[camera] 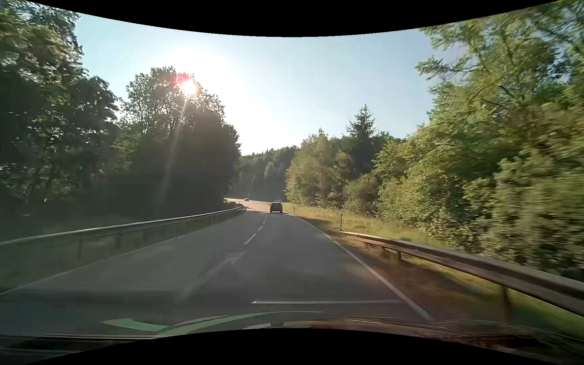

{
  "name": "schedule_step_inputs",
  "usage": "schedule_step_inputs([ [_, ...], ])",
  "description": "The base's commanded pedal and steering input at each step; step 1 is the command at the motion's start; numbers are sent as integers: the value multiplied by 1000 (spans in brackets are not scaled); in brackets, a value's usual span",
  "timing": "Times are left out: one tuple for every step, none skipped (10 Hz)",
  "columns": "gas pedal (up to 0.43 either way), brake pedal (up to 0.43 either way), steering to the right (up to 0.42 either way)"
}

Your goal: Follow the waypoints while adhering to traffic rules and regulations

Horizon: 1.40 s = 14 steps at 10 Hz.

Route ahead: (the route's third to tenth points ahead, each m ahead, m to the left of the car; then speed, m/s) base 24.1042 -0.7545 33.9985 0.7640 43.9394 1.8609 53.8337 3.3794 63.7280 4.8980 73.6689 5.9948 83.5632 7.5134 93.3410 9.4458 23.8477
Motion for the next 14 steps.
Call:
schedule_step_inputs([
  [138, 0, -10],
  [138, 0, -10],
  [138, 0, -10],
  [138, 0, -10],
  [138, 0, -12],
  [138, 0, -14],
  [138, 0, -14],
  [138, 0, -16],
  [150, 0, -18],
  [150, 0, -19],
  [150, 0, -19],
  [150, 0, -19],
  [150, 0, -18],
  [150, 0, -16],
])
